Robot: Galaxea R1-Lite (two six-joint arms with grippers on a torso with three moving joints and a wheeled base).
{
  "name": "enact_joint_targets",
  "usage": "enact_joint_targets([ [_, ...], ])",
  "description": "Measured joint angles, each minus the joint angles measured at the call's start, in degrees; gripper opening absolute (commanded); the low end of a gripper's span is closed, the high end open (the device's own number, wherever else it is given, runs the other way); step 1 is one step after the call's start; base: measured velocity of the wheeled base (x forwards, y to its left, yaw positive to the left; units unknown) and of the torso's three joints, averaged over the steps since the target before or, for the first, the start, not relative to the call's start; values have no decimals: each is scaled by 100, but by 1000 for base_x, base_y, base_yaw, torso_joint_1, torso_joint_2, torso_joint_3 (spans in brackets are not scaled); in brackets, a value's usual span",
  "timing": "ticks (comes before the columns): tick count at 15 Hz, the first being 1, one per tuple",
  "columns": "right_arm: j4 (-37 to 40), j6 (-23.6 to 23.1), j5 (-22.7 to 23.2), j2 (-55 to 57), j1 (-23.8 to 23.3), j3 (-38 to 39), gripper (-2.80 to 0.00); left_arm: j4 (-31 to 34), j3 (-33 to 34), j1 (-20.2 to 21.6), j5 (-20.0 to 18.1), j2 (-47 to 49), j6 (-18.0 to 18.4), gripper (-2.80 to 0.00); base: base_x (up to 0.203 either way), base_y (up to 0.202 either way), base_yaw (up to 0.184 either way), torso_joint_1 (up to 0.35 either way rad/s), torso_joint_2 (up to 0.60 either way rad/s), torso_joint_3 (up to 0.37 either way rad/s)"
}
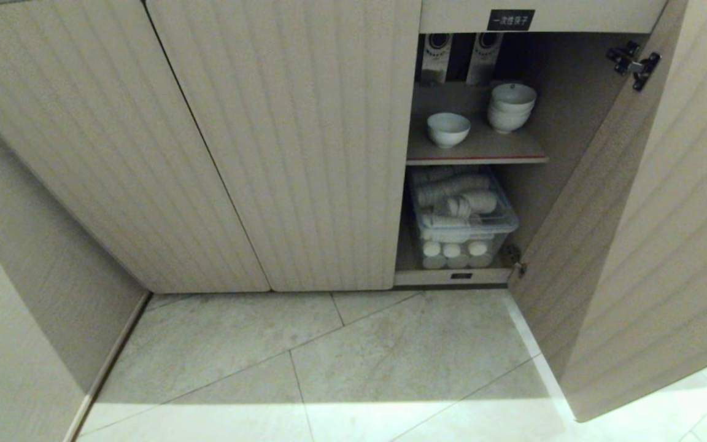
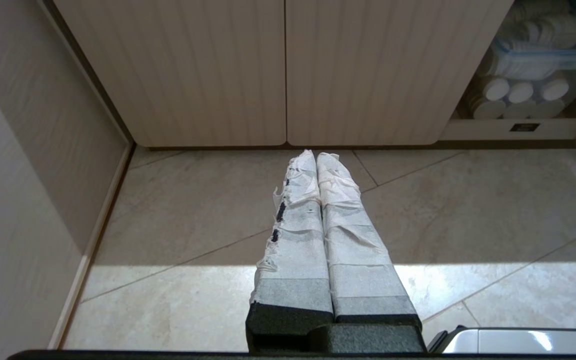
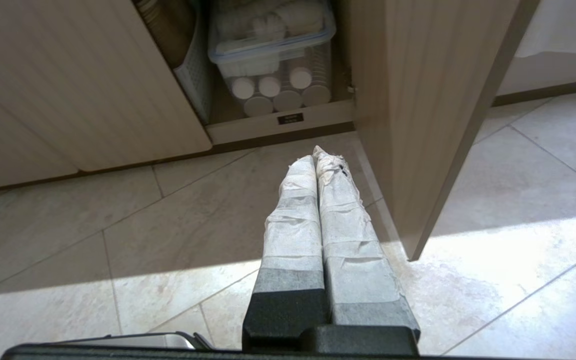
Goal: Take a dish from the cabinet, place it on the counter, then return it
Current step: Take the bowl from the cabinet
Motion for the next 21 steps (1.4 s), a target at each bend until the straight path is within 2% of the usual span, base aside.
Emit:
enact_joint_targets([
  [21, -2, 0, 2, 0, -2, 2, -280, 12, 0, -4, 2, 0, 16, -280, 0, 0, 0, 0, 0, 0],
])
